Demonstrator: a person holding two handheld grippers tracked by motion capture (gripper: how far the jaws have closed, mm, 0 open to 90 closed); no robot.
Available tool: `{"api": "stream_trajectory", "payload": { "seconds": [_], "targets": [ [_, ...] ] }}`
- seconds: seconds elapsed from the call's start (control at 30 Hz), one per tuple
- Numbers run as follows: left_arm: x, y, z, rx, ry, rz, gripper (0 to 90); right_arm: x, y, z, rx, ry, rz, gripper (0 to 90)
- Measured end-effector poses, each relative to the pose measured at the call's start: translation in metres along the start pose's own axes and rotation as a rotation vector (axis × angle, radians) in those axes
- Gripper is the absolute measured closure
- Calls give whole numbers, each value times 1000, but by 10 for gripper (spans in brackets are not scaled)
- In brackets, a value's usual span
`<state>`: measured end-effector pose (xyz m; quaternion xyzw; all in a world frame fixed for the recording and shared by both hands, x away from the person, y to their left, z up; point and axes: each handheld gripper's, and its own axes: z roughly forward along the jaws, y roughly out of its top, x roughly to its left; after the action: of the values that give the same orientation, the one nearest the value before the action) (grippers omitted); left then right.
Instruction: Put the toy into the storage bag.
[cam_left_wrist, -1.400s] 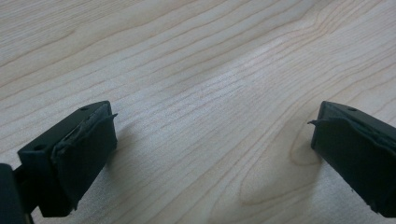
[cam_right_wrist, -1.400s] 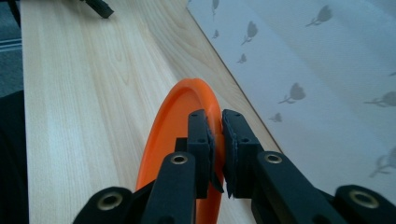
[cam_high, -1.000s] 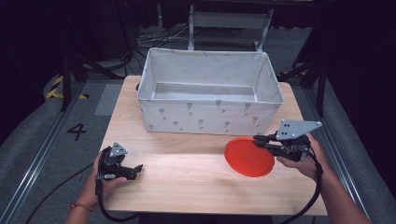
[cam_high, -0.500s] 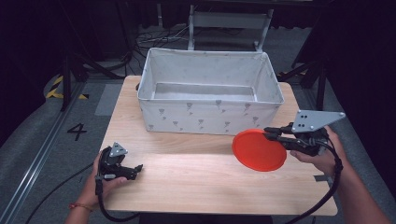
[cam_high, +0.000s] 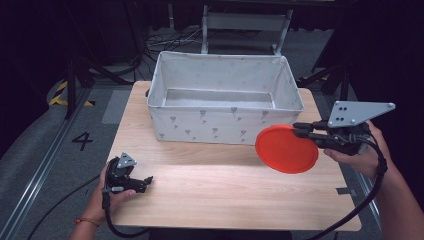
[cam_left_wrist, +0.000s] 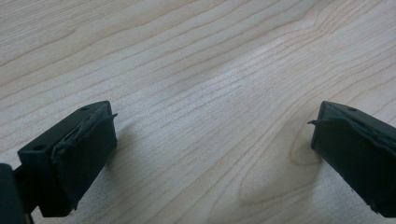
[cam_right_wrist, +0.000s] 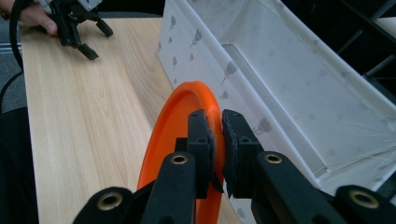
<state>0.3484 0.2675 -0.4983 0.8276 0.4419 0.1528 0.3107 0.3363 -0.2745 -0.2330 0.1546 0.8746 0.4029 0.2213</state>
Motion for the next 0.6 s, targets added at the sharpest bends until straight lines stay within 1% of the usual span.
{"api": "stream_trajectory", "payload": {
  "seconds": [0.1, 0.3, 0.33, 0.37, 0.4, 0.43, 0.47, 0.5, 0.6],
  "targets": [
    [0, 0, 0, 0, 0, 0, 5, -3, 8, -5, -4, -11, -13, 823],
    [0, 0, 0, 0, 0, 0, 5, -17, 29, -15, -28, -39, -18, 822],
    [0, 0, 0, 0, 0, 0, 5, -20, 33, -16, -27, -48, -22, 823],
    [0, 0, 0, 0, 0, 0, 5, -20, 33, -16, -27, -48, -22, 823],
    [0, 0, 0, 0, 0, 0, 5, -26, 40, -17, -26, -58, -23, 823],
    [0, 0, 0, 0, 0, 0, 5, -26, 40, -17, -26, -58, -23, 823],
    [0, 0, 0, 2, -2, 4, 4, -33, 47, -17, -17, -72, -27, 823],
    [0, 0, 0, 2, -2, 4, 4, -33, 47, -17, -17, -72, -27, 823],
    [1, 0, 0, 3, -3, 4, 4, -45, 58, -13, 4, -100, -30, 823]
  ]
}}
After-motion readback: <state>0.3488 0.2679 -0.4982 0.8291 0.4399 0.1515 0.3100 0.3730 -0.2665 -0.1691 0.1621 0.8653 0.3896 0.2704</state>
